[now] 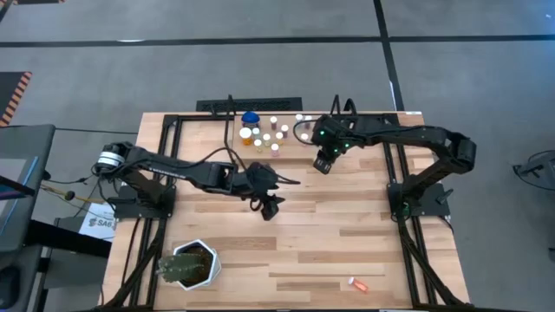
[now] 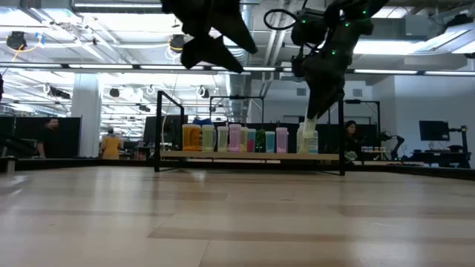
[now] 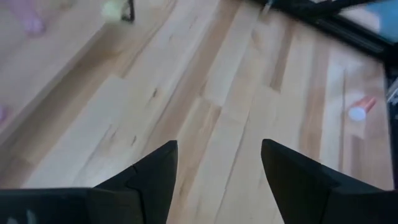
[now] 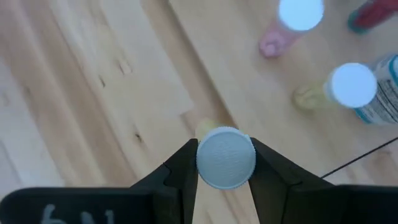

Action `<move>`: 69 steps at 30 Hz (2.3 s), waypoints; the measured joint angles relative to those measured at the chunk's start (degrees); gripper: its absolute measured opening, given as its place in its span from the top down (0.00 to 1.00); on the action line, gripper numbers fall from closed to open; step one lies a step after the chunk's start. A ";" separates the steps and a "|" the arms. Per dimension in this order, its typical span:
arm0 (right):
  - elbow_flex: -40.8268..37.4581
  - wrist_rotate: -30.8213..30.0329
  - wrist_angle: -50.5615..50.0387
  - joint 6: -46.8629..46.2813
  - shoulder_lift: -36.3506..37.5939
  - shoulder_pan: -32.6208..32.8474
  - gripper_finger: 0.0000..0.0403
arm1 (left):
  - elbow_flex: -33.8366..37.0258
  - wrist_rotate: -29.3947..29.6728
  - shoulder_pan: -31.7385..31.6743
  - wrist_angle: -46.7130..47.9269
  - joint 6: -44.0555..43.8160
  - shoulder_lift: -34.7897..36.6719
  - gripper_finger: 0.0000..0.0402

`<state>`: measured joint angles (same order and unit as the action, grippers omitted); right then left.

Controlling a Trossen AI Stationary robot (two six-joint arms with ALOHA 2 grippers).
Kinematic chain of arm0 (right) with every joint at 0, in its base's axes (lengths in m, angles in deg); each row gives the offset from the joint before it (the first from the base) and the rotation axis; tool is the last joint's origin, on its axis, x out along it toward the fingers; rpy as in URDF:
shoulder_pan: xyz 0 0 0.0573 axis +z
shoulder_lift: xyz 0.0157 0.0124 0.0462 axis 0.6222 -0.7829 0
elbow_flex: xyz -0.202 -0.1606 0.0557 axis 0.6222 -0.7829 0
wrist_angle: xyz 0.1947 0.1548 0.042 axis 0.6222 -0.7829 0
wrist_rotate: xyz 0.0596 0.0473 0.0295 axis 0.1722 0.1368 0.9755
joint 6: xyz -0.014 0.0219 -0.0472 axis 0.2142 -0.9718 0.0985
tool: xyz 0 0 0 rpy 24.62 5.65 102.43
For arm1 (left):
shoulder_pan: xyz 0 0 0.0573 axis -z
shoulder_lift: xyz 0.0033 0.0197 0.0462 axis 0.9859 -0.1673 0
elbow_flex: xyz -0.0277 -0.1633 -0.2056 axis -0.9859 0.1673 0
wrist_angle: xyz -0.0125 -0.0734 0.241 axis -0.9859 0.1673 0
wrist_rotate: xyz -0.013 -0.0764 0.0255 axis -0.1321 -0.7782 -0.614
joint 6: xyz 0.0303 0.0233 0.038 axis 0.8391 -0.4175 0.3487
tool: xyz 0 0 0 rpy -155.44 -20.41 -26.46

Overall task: Pick and place medicine bottles onto shelf by color
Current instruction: Put the yellow pill bottle on the shelf

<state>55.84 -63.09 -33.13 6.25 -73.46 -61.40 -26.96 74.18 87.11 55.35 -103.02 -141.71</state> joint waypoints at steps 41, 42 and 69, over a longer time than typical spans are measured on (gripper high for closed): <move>24.24 -3.48 -6.26 19.51 -22.25 2.74 0.66 | 0.07 17.55 12.94 19.90 -28.09 2.67 0.45; 24.44 -3.48 -6.08 20.49 -22.70 2.38 0.66 | 0.07 17.70 13.18 19.95 -28.56 2.66 0.45; 25.03 -3.04 -1.12 24.03 -25.40 -2.33 0.65 | 0.07 18.79 13.60 20.82 -29.38 2.97 0.45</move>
<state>80.87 -66.13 -34.25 30.29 -98.86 -63.72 -26.89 92.97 100.71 76.18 -132.40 -138.75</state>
